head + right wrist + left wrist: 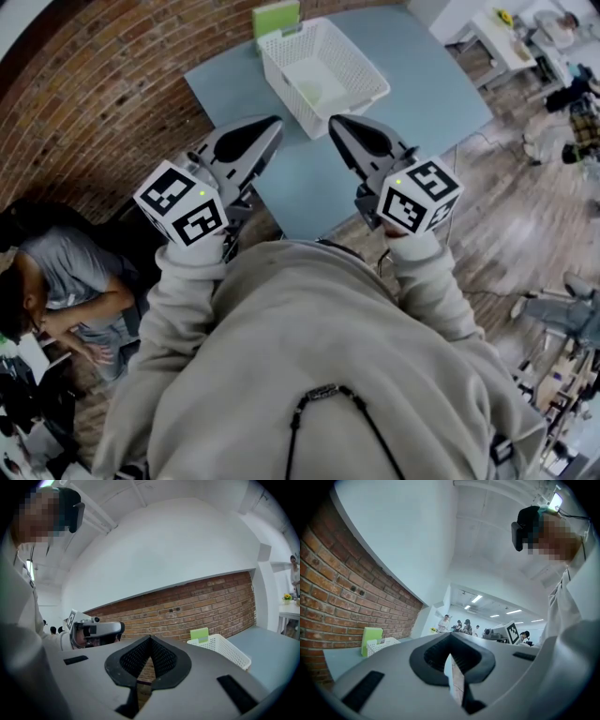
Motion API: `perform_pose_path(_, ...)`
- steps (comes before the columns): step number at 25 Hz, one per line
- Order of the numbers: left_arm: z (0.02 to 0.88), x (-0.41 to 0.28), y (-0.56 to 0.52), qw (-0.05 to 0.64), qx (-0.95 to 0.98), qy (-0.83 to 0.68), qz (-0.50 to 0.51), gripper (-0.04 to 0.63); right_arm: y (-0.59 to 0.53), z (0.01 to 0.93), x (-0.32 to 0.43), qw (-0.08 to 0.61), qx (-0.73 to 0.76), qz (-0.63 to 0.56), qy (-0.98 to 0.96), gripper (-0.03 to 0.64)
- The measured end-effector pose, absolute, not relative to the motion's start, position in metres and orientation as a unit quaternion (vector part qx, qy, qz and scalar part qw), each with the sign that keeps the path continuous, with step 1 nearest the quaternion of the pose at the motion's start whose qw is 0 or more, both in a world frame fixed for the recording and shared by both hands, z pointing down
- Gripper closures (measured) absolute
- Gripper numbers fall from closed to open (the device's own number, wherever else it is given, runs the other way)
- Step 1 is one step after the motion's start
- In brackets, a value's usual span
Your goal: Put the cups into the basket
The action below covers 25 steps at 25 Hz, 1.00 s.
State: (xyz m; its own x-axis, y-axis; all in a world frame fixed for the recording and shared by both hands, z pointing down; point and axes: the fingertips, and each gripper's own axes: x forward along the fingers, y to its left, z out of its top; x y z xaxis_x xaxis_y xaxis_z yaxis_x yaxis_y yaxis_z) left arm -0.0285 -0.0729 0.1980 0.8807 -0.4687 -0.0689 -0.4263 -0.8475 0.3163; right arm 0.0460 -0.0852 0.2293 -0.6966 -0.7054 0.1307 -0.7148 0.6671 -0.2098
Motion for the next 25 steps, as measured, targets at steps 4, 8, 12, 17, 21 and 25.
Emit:
perform_pose_path(4,0.197,-0.029,-0.073,0.150,0.958,-0.232,-0.071,0.597,-0.085,0.230,0.042,0.026,0.386,0.126,-0.914,0.606)
perform_pose_path(8,0.200,-0.031,-0.074,0.153,0.958,-0.232,-0.070,0.597,-0.086,0.233,0.041,0.028,0.385,0.126,-0.914,0.606)
perform_pose_path(12,0.203,-0.029,-0.075,0.155,0.959,-0.228,-0.071,0.597,-0.088,0.237,0.040,0.030,0.387,0.128,-0.913,0.606)
perform_pose_path(17,0.203,-0.028,-0.078,0.157,0.959,-0.225,-0.072,0.597,-0.091,0.239,0.041,0.036,0.390,0.130,-0.911,0.606)
perform_pose_path(21,0.205,-0.027,-0.079,0.159,0.959,-0.225,-0.073,0.597,-0.091,0.243,0.042,0.037,0.389,0.134,-0.911,0.606)
perform_pose_path(25,0.205,-0.025,-0.080,0.160,0.959,-0.223,-0.074,0.597,-0.093,0.242,0.042,0.038,0.388,0.135,-0.911,0.606)
